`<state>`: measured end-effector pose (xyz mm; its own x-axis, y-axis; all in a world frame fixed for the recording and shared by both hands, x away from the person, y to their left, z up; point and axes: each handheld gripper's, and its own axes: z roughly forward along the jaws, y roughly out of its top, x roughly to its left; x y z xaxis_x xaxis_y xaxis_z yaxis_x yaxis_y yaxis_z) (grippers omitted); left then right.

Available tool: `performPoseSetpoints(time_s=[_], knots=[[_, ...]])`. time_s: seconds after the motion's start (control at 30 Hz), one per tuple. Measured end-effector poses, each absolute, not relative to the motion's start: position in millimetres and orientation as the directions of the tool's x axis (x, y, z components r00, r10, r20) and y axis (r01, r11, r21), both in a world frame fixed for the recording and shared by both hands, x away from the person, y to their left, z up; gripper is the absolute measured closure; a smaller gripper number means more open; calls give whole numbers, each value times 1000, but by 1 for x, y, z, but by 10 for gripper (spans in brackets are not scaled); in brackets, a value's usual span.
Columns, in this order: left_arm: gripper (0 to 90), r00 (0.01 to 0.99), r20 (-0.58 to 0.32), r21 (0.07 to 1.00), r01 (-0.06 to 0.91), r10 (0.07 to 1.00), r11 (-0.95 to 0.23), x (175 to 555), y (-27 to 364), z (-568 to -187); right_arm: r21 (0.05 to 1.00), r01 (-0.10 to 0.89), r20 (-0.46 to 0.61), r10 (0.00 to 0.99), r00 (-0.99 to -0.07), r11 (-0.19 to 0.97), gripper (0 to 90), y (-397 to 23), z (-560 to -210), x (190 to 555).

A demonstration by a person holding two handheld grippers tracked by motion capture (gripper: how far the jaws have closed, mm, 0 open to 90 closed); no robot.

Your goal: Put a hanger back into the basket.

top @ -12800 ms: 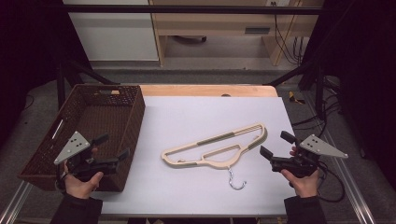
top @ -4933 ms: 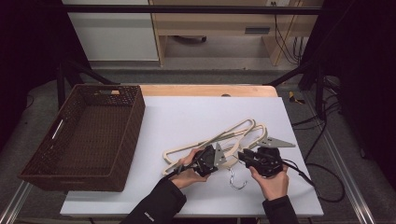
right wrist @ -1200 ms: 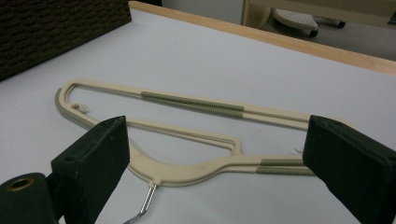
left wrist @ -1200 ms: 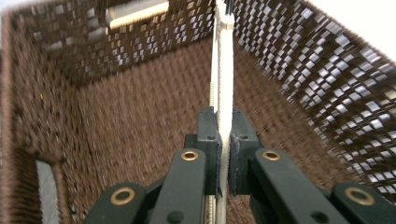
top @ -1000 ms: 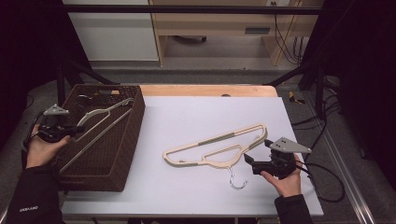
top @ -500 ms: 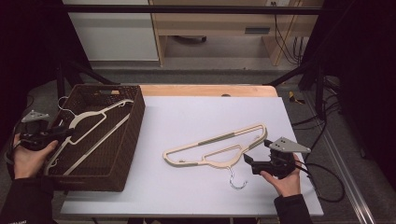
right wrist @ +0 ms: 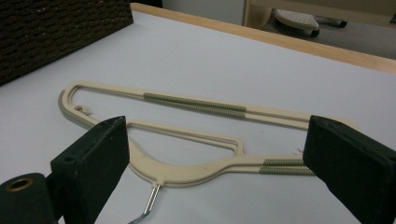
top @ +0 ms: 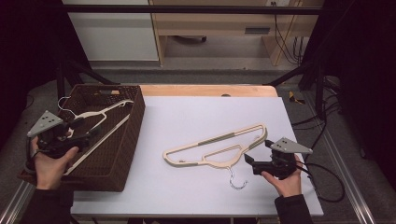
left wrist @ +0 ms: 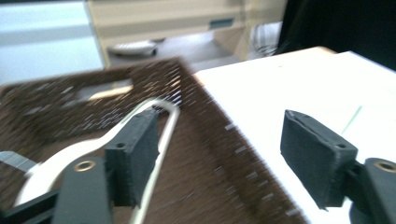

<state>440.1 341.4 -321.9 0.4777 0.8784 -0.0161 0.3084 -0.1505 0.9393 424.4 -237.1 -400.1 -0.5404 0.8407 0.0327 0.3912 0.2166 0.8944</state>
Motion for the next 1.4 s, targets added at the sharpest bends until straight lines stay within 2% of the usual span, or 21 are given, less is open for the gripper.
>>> performPoseSetpoints(time_s=[0.23, 0.37, 0.77, 1.4], knots=[[156, 568, -8, 951, 260, 823, -170, 427, 289, -325, 892, 398, 40, 839, -542, 214, 76, -237, -400, 423], [143, 604, 0, 946, 260, 797, -196, 422, 269, -335, 888, 404, 39, 838, -545, 221, 80, -235, -402, 422], [136, 653, 2, 944, 248, 757, -216, 410, 236, -352, 871, 427, 44, 826, -562, 244, 92, -225, -411, 419], [124, 728, 1, 898, 300, 686, -320, 412, 193, -393, 830, 492, 72, 826, -559, 261, 156, -206, -430, 417]])
